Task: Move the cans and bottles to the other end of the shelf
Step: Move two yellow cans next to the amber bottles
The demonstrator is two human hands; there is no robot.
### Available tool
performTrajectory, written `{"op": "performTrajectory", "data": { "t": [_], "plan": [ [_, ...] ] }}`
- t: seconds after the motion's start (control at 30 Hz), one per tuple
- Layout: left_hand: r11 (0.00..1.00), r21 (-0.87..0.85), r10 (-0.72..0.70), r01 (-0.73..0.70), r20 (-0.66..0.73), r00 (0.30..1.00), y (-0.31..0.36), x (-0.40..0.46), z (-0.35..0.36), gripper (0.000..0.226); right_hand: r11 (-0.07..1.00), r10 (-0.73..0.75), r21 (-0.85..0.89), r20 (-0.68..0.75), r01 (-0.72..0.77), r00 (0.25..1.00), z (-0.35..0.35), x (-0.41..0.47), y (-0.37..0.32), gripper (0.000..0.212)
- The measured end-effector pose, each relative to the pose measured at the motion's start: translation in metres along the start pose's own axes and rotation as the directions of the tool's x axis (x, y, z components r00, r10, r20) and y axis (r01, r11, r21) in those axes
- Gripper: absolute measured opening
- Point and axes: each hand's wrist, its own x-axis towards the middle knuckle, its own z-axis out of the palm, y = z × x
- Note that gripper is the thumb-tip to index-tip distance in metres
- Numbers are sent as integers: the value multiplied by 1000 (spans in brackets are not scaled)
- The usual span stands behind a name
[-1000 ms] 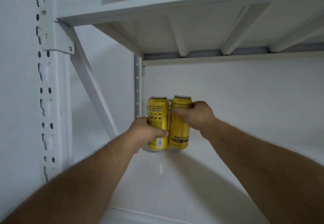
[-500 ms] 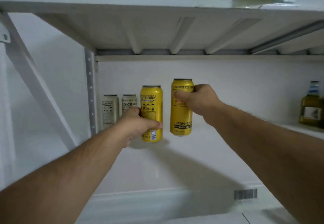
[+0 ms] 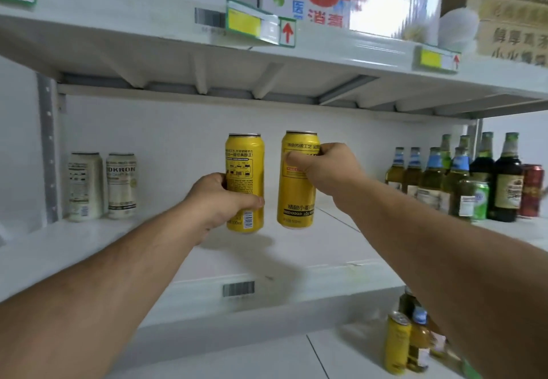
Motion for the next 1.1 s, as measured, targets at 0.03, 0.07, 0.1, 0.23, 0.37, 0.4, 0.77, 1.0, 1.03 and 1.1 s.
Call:
{"op": "performTrajectory", "data": {
  "t": [0.03,0.07,0.1,0.23,0.37,0.4,0.77,1.0,1.03,1.1],
  "plan": [
    [1000,-6,-2,2,9,1000,7,-5,13,40,1000,5,-6,-6,-5,1000,-15,-2,3,27],
    [1000,-11,-7,7,15,1000,13,-11,25,40,1000,9,-10,-12,-9,1000,-29,-3,7,27],
    [1000,-16,-10,10,22,1000,18,-16,38,40,1000,10,-12,-13,-10,1000,-43,-5,10,27],
    [999,-49,-6,9,57,998,37,-34,84,38,1000,11,-28,-23,-11,1000,-97,-10,22,27],
    [999,-43,-18,23,97,995,54,-39,123,41,999,24,-24,-39,-25,999,-137,-10,32,28],
    [999,-39,-19,23,100,995,57,-39,130,42,999,27,-20,-44,-28,999,-143,-9,35,27],
    [1000,-31,10,-6,152,988,65,12,207,50,996,44,-67,-119,-52,992,-187,36,81,27],
    [999,-35,39,-32,194,980,67,63,247,47,992,60,-101,-157,-76,986,-197,87,114,40],
    [999,-33,42,-36,200,979,68,69,253,44,992,62,-100,-162,-79,985,-199,95,118,42],
    [999,-22,45,-42,200,979,70,80,262,41,992,68,-95,-167,-85,984,-204,110,126,44]
  ]
}}
